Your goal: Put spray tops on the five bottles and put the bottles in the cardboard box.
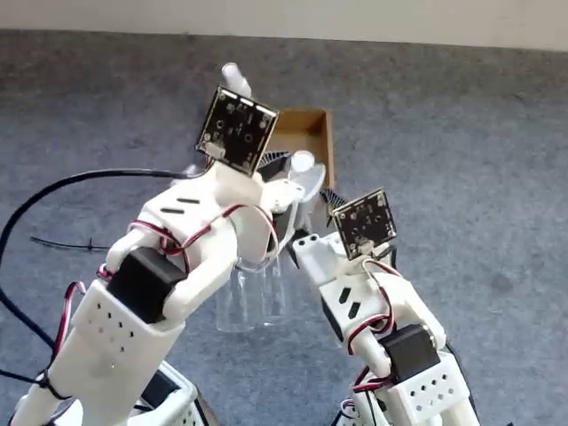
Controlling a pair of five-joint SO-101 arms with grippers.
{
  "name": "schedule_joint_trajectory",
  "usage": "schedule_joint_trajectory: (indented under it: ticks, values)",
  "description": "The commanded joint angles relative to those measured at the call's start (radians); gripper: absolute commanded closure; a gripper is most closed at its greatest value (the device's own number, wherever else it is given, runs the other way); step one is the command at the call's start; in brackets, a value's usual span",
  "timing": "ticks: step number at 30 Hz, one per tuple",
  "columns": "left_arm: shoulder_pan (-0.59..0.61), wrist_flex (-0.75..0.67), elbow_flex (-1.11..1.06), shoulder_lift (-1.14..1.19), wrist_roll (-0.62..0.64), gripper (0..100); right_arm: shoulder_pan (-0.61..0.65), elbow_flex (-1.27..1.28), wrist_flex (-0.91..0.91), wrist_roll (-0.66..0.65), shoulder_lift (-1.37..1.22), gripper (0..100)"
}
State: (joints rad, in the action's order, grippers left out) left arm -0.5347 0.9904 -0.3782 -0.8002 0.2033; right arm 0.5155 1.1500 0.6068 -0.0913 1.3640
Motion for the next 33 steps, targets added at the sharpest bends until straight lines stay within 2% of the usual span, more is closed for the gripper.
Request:
schedule_joint_trajectory:
  ticks: [1, 7, 13, 21, 25, 33]
  values:
    - [-0.001, 0.037, 0.007, -0.035, 0.002, 84, 0.005, -0.013, -0.038, 0.015, 0.018, 99.5]
    - [0.035, 0.029, 0.082, -0.031, -0.077, 84, 0.002, -0.012, -0.038, 0.015, 0.018, 99.5]
    - [0.117, 0.029, 0.163, -0.027, -0.083, 84, 0.002, -0.010, -0.038, 0.015, 0.018, 99.5]
    - [0.114, 0.029, 0.061, -0.025, -0.086, 84, 0.002, -0.010, -0.038, 0.015, 0.018, 99.5]
    - [0.120, -0.020, -0.001, -0.027, -0.158, 84, 0.002, -0.013, -0.038, 0.015, 0.019, 99.5]
    - [0.119, -0.028, -0.013, -0.027, -0.166, 84, 0.002, 0.033, -0.031, 0.012, 0.225, 99.5]
